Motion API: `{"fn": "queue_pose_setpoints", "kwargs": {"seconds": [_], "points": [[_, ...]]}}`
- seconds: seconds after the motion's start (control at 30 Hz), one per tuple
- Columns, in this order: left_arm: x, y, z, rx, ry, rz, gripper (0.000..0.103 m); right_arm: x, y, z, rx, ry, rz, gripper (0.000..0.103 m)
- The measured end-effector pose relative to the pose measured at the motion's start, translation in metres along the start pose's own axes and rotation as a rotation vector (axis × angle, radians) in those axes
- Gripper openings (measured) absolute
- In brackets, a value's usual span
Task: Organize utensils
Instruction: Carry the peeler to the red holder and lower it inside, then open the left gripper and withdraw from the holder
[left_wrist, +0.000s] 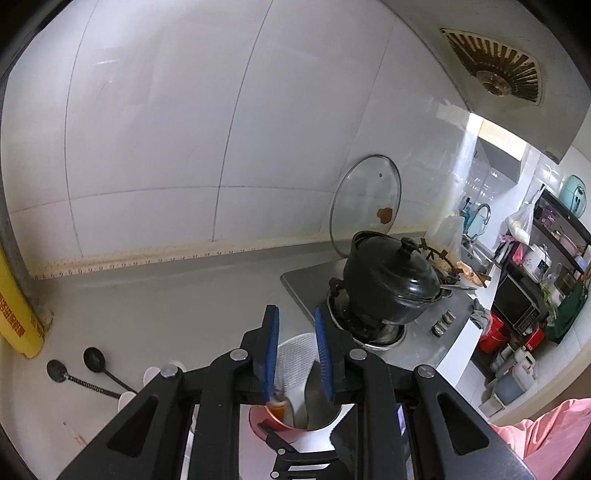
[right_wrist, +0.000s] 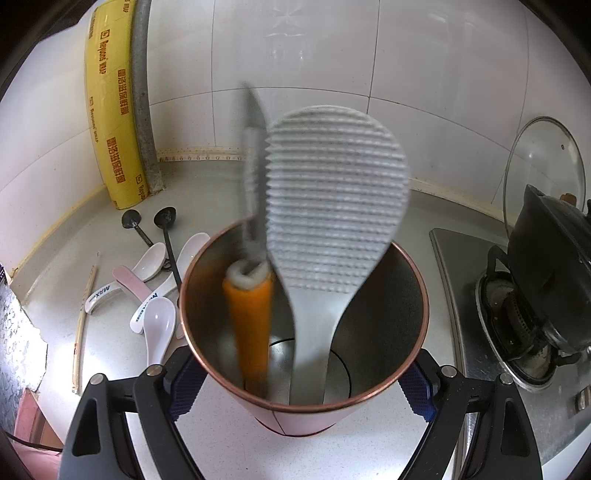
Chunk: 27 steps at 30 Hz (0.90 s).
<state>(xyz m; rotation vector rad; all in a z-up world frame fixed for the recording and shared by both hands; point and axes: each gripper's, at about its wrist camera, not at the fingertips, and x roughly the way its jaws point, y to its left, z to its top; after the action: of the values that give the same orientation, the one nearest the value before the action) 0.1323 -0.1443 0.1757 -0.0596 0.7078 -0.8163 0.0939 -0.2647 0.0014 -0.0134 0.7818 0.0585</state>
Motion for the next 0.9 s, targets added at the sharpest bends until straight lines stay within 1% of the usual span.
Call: {"fn": "queue_pose_setpoints", "kwargs": {"seconds": [0.13, 0.2, 0.3, 0.5, 0.6, 0.67, 0.73, 0.77, 0.83, 0.9], "points": [[0.002, 0.007, -0.005, -0.021, 0.015, 0.01, 0.021, 0.0, 0.001, 0.0, -0.001, 0.0, -0.001, 0.091], [0.004, 0.01, -0.008, -0.022, 0.022, 0.029, 0.021, 0.0, 0.001, 0.0, -0.001, 0.0, -0.001, 0.091], [0.007, 0.018, -0.013, -0.025, 0.042, 0.084, 0.021, 0.0, 0.001, 0.001, -0.003, 0.0, -0.001, 0.091], [0.009, 0.048, -0.029, -0.102, 0.089, 0.178, 0.022, 0.001, 0.001, 0.001, -0.003, 0.0, -0.002, 0.091], [0.005, 0.065, -0.037, -0.14, 0.103, 0.244, 0.03, 0.002, 0.001, 0.001, -0.002, 0.0, -0.001, 0.091], [0.0, 0.079, -0.044, -0.171, 0.109, 0.287, 0.04, 0.002, 0.001, 0.001, -0.003, 0.0, -0.002, 0.091], [-0.003, 0.089, -0.049, -0.193, 0.118, 0.321, 0.045, 0.002, 0.001, 0.001, -0.003, 0.0, -0.002, 0.091], [-0.005, 0.098, -0.054, -0.212, 0.127, 0.35, 0.048, 0.002, 0.001, 0.001, -0.003, 0.0, -0.002, 0.091], [-0.006, 0.11, -0.062, -0.246, 0.146, 0.394, 0.051, 0.002, 0.001, 0.001, -0.002, 0.0, -0.002, 0.091], [-0.01, 0.126, -0.072, -0.295, 0.161, 0.435, 0.051, 0.002, 0.001, 0.001, -0.002, 0.0, -0.001, 0.091]]}}
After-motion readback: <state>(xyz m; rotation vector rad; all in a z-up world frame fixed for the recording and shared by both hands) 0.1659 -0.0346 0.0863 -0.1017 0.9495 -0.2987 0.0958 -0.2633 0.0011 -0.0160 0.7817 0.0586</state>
